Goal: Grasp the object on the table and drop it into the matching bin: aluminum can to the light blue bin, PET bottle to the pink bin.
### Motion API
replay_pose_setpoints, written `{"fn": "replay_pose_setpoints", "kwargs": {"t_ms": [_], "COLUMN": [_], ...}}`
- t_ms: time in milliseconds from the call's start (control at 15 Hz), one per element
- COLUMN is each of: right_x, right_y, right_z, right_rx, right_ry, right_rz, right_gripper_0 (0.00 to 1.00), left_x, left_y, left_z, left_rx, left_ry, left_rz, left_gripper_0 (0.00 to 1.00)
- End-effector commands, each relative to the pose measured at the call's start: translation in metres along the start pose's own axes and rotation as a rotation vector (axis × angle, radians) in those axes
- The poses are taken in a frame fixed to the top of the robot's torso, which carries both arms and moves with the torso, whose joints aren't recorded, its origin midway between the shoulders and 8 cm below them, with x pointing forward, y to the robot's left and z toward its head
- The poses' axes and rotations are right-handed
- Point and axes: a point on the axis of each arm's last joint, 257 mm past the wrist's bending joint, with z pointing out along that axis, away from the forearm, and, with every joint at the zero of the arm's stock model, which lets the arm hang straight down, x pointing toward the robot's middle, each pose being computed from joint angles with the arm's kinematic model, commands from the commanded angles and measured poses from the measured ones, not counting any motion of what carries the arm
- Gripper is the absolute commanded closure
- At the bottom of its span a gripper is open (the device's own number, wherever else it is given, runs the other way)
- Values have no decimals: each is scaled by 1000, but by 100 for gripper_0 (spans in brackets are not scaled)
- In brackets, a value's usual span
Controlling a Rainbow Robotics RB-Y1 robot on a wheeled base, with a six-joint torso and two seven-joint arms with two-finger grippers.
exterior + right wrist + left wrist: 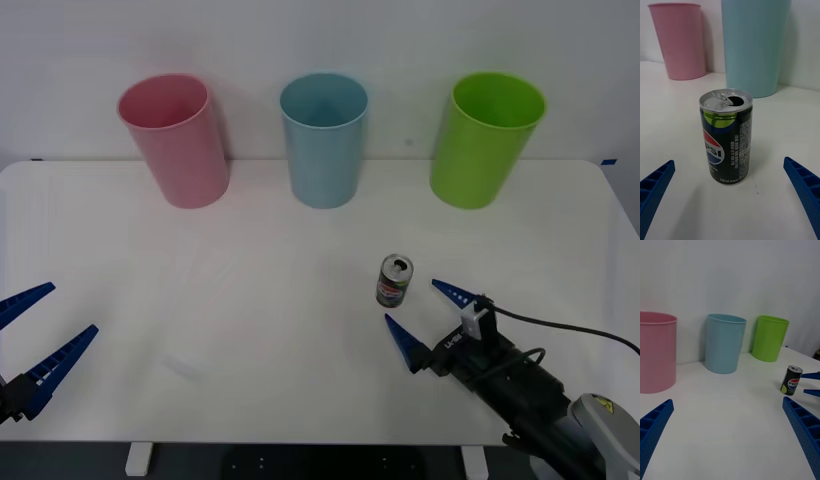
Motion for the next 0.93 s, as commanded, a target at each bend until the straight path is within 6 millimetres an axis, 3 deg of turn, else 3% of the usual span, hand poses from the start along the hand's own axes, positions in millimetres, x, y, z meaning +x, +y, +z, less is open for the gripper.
{"fn": "replay_pose_setpoints", "kwargs": {"t_ms": [67, 933], "right_x": [-1, -10], "right_y": [0, 1], "right_z": [7, 47], "right_rx": [9, 60], "right_ry": [6, 35], "right_rz": [-3, -23], "right_gripper_0": [0, 0], "left_x": [0, 0], "left_y": [0, 0], "left_z": [0, 0], "left_rx": [0, 0], "left_ry": [0, 0], "left_rz": [0, 0], "left_gripper_0": [0, 0]}}
